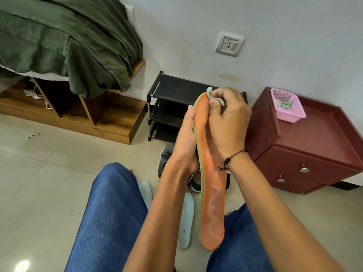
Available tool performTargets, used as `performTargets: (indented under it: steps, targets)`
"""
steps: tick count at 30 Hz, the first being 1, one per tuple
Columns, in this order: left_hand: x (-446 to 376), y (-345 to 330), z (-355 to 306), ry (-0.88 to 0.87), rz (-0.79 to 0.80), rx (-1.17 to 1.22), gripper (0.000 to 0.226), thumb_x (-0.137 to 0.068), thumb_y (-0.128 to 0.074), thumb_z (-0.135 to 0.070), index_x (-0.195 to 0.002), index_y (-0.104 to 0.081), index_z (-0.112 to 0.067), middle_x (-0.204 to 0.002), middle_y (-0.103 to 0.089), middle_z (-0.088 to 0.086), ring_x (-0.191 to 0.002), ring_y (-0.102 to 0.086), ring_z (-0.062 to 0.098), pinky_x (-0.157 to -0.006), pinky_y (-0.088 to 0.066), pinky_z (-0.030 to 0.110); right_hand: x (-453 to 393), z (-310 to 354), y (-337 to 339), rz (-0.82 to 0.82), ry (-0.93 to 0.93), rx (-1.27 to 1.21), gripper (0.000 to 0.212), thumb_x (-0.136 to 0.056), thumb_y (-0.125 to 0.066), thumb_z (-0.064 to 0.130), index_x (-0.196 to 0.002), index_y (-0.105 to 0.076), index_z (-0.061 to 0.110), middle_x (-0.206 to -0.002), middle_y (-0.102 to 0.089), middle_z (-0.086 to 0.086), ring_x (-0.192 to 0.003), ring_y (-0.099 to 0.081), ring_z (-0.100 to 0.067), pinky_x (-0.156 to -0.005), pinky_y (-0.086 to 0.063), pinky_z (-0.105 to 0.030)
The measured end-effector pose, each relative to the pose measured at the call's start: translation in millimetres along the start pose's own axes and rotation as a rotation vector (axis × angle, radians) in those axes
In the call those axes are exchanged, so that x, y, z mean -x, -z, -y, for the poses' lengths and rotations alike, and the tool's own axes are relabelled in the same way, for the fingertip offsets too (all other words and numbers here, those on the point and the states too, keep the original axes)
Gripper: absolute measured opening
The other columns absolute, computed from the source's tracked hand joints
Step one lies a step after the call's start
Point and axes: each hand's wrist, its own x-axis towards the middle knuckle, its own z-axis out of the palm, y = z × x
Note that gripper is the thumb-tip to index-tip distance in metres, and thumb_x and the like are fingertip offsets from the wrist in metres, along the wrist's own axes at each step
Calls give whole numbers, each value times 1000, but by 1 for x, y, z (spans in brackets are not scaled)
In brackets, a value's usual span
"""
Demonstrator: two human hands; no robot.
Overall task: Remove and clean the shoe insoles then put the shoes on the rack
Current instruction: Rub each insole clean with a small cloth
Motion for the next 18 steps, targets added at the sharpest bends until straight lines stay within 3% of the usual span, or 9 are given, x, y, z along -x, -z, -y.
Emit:
performTargets:
  steps: [4,8,10,12,14,16,18]
  targets:
    - [1,8,-5,53,-19,45,67,-96,-20,-58,-110,-62,-7,-108,-65,18,-104,-62,26,-95,-47,35,16,2,5,105,106,-140,14,-76,-60,-8,-80,-68,3,-81,-66,-1,-80,-57,-5,-76,-42,-7]
    - [0,8,-5,111,-46,54,80,-93,-21,-64,-110,-63,2,-99,-65,18,-95,-64,26,-88,-51,34,27,-9,25,400,267,-240,13,-79,-60,-9,-82,-69,1,-84,-63,5,-80,-59,-5,-77,-48,-23]
    - [-2,5,-1,100,-65,77,78,-94,-24,-60,-91,-71,2,-86,-68,18,-80,-69,25,-75,-56,31,19,-17,34,517,271,-250,13,-77,-60,-8,-81,-69,1,-81,-64,2,-76,-60,-7,-73,-48,-22]
    - [-4,1,6,82,-42,83,72,-97,-24,-55,-81,-71,-2,-73,-69,15,-65,-69,22,-60,-57,30,6,-22,37,434,179,-211,15,-76,-61,-9,-81,-69,2,-80,-64,-4,-72,-58,-9,-72,-46,-17]
    - [-4,-3,12,76,-29,77,63,-99,-23,-51,-89,-65,-5,-70,-70,12,-61,-68,20,-54,-57,28,-7,-21,32,268,111,-113,16,-76,-60,-6,-85,-69,4,-83,-64,-4,-77,-55,-6,-75,-42,-8]
    - [-4,-3,11,67,-45,63,58,-99,-25,-50,-97,-63,-6,-77,-70,11,-68,-68,19,-60,-57,26,-11,-18,23,197,109,-30,16,-77,-59,-4,-85,-69,5,-85,-66,-3,-79,-54,-4,-75,-41,-7]
    - [-4,-2,9,25,-66,57,51,-96,-34,-49,-102,-62,-7,-85,-65,11,-78,-64,19,-69,-54,28,-5,-15,16,217,170,-26,17,-76,-57,-4,-82,-70,5,-84,-67,-5,-78,-57,-8,-74,-45,-16]
